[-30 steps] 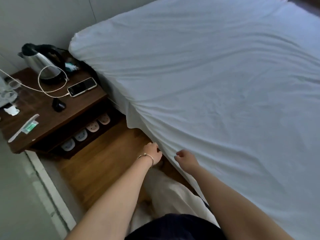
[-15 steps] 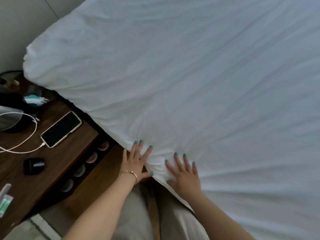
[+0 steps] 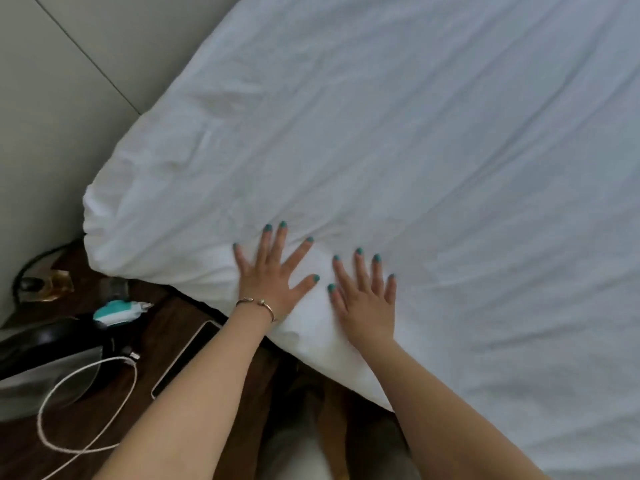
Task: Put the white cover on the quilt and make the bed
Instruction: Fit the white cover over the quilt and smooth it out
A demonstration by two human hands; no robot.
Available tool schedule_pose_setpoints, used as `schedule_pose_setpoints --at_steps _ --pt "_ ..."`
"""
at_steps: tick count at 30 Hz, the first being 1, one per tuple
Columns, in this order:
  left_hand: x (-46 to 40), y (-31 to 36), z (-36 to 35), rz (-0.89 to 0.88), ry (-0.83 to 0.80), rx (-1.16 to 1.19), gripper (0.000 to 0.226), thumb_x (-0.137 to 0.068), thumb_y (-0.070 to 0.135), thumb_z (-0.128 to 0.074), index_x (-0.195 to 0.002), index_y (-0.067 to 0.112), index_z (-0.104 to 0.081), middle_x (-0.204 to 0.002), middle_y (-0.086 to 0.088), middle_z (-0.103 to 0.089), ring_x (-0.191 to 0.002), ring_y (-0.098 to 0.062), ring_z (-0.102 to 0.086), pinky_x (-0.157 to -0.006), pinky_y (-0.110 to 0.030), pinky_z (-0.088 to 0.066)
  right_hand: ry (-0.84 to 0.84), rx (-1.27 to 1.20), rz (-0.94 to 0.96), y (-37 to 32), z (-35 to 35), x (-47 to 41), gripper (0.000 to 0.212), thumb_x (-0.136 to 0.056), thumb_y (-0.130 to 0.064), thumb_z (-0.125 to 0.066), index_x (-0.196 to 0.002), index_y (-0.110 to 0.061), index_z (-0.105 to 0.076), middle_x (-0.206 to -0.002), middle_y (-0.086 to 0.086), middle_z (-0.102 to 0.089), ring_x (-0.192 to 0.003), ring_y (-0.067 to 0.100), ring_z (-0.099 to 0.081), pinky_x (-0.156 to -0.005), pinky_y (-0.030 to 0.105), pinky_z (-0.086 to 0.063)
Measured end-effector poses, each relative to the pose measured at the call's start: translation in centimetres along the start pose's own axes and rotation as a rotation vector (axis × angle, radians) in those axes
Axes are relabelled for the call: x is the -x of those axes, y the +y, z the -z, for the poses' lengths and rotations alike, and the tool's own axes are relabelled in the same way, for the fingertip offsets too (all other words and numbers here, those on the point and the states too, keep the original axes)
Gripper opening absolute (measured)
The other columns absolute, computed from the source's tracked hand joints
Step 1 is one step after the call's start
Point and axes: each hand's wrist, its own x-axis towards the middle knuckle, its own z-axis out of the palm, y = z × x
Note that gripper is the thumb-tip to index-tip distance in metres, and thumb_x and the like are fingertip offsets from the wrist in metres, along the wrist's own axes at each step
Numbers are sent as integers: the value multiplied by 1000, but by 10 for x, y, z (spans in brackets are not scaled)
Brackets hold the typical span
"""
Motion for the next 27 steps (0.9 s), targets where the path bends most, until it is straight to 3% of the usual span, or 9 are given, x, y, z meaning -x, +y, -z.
schedule_pose_setpoints --at_steps 4,6,8,10,12,15,21,24,27 --pt "35 -39 5 193 37 61 71 -84 72 -33 -148 43 -25 -137 -13 -41 -120 -33 -41 -84 -50 -43 8 105 151 -14 -5 34 46 -97 -57 -28 -143 -55 -31 -159 -17 -18 -149 20 -15 -116 41 -7" --pt "16 -55 30 178 146 129 58 -87 57 -40 -131 23 -54 -106 -12 -52 -93 -32 -53 -67 -41 -51 264 -13 162 -30 22 12 33 -90 -50 -43 -108 -40 -69 -119 -13 -67 -112 23 -61 -97 41 -33" --pt "-18 -64 54 18 349 46 49 -84 48 -40 -104 12 -66 -92 -13 -54 -84 -34 -56 -67 -46 -52 449 -57 166 -54 46 -35 35 -90 -48 -46 -108 -31 -71 -111 -8 -69 -106 26 -62 -92 42 -39" --pt "-52 -77 67 6 218 -20 58 -85 61 -35 -129 28 -54 -126 -14 -48 -120 -37 -44 -98 -64 -33 297 -24 144 -82 62 -85 46 -96 -52 -39 -141 -40 -45 -151 -6 -41 -141 25 -34 -111 43 -26" --pt "-69 -107 54 183 57 2 79 -77 86 -19 -147 54 1 -161 -1 5 -146 -34 8 -103 -72 7 133 5 95 -96 56 -121 56 -99 -57 -28 -151 -49 -9 -164 -11 1 -151 19 5 -120 45 -3" --pt "-70 -162 41 383 37 134 88 -66 96 -12 -135 61 29 -152 8 38 -141 -24 34 -102 -76 4 71 105 115 -98 41 -141 57 -98 -61 -14 -148 -54 12 -160 -15 20 -148 18 22 -118 48 9" --pt "-70 -176 43 757 25 440 72 -86 79 -13 -143 53 23 -154 -2 36 -143 -29 29 -111 -66 3 -53 207 462 -73 25 -81 54 -92 -63 -4 -143 -61 12 -157 -21 21 -148 13 19 -121 41 7" --pt "-85 -170 66 995 105 563 66 -99 52 -19 -153 32 14 -156 -15 28 -143 -37 25 -114 -63 1 -79 -60 493 -50 59 -70 47 -98 -52 -37 -139 -63 -17 -157 -28 -15 -146 4 -22 -113 27 -30" --pt "-91 -119 85 634 332 393 67 -97 54 -27 -154 33 1 -160 -12 17 -145 -38 21 -110 -67 1 218 -181 309 -16 87 -83 49 -96 -48 -48 -143 -51 -34 -154 -17 -31 -140 13 -35 -106 31 -36"
